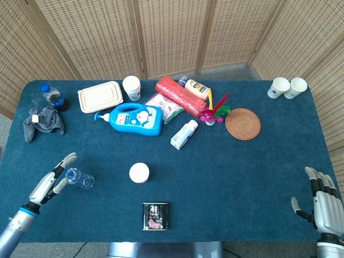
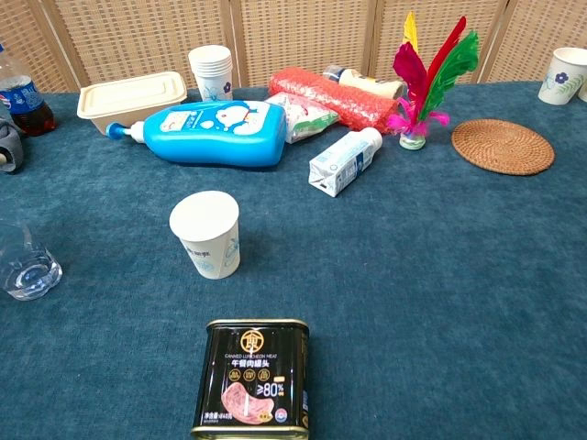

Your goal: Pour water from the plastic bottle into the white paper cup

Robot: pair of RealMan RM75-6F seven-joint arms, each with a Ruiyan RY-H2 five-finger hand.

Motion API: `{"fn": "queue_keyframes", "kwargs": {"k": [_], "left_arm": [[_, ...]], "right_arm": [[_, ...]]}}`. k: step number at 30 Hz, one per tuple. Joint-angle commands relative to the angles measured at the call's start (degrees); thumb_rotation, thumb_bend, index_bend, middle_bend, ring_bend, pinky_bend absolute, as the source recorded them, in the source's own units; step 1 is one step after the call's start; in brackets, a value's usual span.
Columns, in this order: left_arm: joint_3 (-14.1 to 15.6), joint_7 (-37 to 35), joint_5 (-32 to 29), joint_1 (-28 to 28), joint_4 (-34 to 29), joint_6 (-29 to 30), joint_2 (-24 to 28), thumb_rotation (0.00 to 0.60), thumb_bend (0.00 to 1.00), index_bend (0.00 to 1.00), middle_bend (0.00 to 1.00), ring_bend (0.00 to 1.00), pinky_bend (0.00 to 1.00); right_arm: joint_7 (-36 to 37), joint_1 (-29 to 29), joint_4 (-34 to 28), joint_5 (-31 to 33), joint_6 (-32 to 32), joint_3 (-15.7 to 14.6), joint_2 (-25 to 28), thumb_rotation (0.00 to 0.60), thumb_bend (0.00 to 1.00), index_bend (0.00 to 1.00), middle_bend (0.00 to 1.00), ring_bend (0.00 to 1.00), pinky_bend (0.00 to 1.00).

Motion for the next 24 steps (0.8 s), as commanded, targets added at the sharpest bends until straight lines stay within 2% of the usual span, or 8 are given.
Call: {"fn": "queue_keyframes", "kwargs": {"k": [1,10,19,21,24], "left_arm": [[0.0,0.1,0.4,0.4,-0.9,1.1,0.9,0.007,0.32,0.0,0.0,0.0,0.01],[-0.2,0.2,0.7,1.6,-3.4,4.2,3.2,0.001,0.32,0.0,0.0,0.0,0.02],[-2.0,1.6,-0.2,3.7,-8.7,9.6,7.2,0.006,0.32,0.0,0.0,0.0,0.06],[-2.7,2.9,-0.4,4.5,-10.0,11.3,8.0,0.034,0.32,0.0,0.02,0.02,0.08],[-3.2,4.5,-0.7,5.4,-12.4,13.1,9.5,0.169,0.33,0.0,0.04,0.07,0.12]], "right_arm": [[-0.1,0.1,-0.1,0.0,-0.1,0.0,0.0,0.6,0.42,0.0,0.1,0.0,0.0],[-1.1,0.5,-0.9,-0.1,-0.4,0.1,0.2,0.6,0.42,0.0,0.1,0.0,0.0],[-3.2,1.1,-2.3,-0.8,-0.3,0.4,0.5,0.6,0.42,0.0,0.1,0.0,0.0],[-3.8,1.2,-2.6,-0.9,-0.2,0.3,0.6,0.6,0.42,0.0,0.1,0.0,0.0],[-4.6,1.4,-2.9,-1.1,-0.2,0.4,0.6,0.6,0.42,0.0,0.1,0.0,0.0]]}}
